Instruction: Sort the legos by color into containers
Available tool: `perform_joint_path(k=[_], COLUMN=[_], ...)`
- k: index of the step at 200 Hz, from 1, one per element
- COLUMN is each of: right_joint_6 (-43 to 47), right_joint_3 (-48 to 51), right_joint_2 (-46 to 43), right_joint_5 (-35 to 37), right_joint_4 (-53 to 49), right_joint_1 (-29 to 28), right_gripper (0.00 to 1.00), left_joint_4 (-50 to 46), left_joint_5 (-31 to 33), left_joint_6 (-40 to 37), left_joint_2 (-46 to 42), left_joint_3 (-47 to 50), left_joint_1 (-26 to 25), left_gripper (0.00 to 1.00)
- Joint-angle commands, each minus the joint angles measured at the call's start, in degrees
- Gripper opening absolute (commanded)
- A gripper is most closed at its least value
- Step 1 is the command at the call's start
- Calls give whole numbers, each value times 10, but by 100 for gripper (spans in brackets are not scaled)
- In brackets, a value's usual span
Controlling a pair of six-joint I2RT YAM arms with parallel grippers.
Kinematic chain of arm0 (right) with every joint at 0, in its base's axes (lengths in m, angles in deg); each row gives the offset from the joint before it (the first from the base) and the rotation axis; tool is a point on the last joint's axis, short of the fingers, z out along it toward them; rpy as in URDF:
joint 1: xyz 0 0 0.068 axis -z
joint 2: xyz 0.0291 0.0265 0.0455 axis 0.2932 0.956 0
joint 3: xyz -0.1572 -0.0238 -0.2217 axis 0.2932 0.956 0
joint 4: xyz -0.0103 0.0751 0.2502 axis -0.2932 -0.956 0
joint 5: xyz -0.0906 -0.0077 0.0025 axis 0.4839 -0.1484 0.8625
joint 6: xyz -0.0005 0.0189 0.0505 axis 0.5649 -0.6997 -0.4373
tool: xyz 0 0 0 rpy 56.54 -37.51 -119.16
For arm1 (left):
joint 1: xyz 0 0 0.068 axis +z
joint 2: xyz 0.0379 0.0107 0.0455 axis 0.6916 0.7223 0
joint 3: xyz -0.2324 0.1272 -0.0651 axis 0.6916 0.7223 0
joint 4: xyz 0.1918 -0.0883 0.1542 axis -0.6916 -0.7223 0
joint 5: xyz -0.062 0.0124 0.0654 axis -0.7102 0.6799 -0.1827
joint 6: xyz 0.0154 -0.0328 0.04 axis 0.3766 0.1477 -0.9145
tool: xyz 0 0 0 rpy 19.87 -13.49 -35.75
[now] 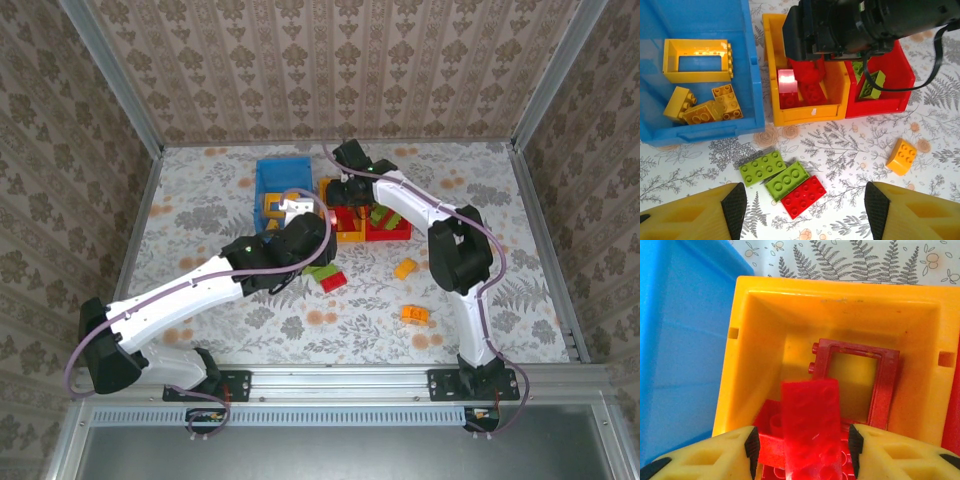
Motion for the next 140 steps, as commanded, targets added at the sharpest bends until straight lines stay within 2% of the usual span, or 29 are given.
perform_joint_path(k=[1,46,94,120,140], right_joint_6=[22,35,2,-34,-85], right_joint_3=[34,124,322,440,508], right_joint_2=[-56,-173,-383,-517,-604], right_joint_5=[-5,22,36,65,107], right_joint_4=[17,57,112,97,28], right_joint_1=[-5,-21,-26,-26,-24], right_gripper=[59,63,62,61,61], left_joint_4=[-12,-23,-23,29,80], left_joint_5=[-9,-18,-46,-105,-154], left_joint_6=[16,23,26,-5,-61], left_joint_2=[-13,-11,-16,-3,43], left_joint_3=[15,39,77,98,88], left_joint_1=[2,3,4,-2,-34], left_gripper=[67,69,69,69,70])
